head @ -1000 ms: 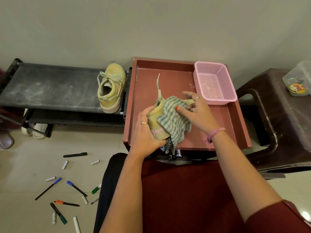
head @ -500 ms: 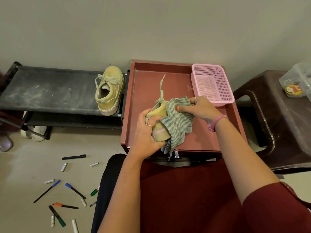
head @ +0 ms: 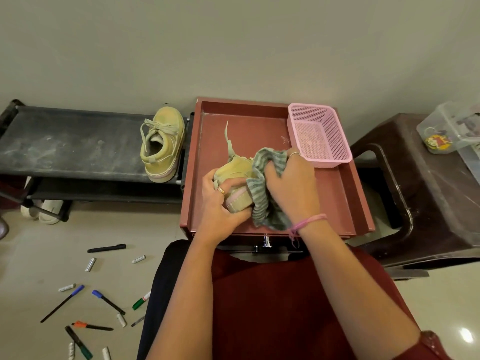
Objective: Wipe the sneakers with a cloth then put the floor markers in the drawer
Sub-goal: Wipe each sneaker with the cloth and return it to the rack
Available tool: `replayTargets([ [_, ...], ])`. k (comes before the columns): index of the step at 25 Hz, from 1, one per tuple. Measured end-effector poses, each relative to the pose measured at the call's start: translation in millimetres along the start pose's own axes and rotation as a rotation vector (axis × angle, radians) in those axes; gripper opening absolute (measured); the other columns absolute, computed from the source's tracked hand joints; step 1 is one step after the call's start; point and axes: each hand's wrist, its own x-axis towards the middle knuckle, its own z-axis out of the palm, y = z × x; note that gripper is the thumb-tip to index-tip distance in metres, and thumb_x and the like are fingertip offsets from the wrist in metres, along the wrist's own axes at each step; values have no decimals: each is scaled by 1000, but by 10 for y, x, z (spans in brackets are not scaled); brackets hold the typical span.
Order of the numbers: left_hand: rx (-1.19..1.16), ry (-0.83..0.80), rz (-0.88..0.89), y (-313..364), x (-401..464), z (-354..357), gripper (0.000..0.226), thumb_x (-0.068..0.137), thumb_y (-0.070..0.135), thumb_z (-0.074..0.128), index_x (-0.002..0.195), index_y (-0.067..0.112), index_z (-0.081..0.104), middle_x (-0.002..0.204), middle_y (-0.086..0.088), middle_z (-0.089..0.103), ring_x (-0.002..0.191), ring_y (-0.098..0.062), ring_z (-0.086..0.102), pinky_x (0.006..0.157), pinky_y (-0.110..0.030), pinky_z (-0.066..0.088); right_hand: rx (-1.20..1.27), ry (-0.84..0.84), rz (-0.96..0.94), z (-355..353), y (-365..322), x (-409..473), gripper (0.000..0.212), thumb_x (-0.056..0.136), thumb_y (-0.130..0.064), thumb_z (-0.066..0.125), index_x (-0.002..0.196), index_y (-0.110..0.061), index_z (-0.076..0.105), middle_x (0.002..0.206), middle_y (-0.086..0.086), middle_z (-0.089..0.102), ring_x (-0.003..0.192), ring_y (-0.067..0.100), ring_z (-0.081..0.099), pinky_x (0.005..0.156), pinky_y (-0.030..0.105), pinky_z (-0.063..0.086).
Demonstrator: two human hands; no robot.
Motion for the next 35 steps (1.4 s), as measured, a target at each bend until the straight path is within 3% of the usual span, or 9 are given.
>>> replayTargets([
  [5,-40,35,-64,46,0,-14,49,56,38,72,97,62,58,127,16,27,132,-18,37,115,-41,31,258,73,85,179,-43,-243,13,90,-27,57,83,-17,52,93,5,56,85,15,53,76,22,38],
  [10,-45,78,-82,53,3,-12,46,58,44,75,96,63,58,126,15,28,130,-17,39,114,-38,33,730,-129,154,95,118,-345,3,91,-18,58,94,-18,60,93,1,65,84,6,63,72,21,49],
  [14,-17,91,-91,75,4,-10,48,58,48,74,99,65,55,126,9,29,130,-18,37,114,-38,33,681,-231,-86,116,272,-456,26,83,-16,63,108,-16,57,109,4,60,97,11,61,79,27,50],
  [19,-59,87,-130,95,-5,19,52,56,39,74,98,64,55,130,3,29,130,-17,37,113,-40,35,415,-206,-177,256,312,-521,71,63,-45,83,120,-50,40,123,-27,45,124,7,44,102,30,42],
  [22,-23,95,-81,55,-6,-19,72,59,35,77,120,57,46,131,-1,34,128,-13,39,111,-38,38,560,-145,-67,312,400,-478,52,74,-38,75,120,-45,52,119,-8,61,117,14,55,98,43,47],
  [26,-39,43,-187,-12,-19,-89,111,61,19,89,146,35,20,140,9,30,131,-4,37,110,-24,35,1013,-53,298,307,437,-417,27,90,-13,61,117,-8,58,101,2,70,94,17,66,84,42,53],
  [30,86,-6,-226,0,-23,-157,118,63,16,88,152,26,11,136,14,25,120,10,28,97,-6,27,1438,-4,778,237,658,-261,48,87,-34,60,126,-7,55,120,15,64,108,29,63,94,48,49],
  [32,151,-6,-212,0,-19,-180,116,61,16,89,151,22,16,131,12,26,112,13,27,87,7,22,1369,-71,770,193,663,-210,47,83,-33,67,122,-8,57,113,12,67,102,27,66,88,47,53],
  [35,206,5,-176,-9,-28,-197,107,58,14,89,144,18,27,126,9,30,105,11,31,80,11,23,1120,-70,697,78,625,-65,27,84,0,61,109,-9,54,94,9,67,82,23,67,69,38,57],
])
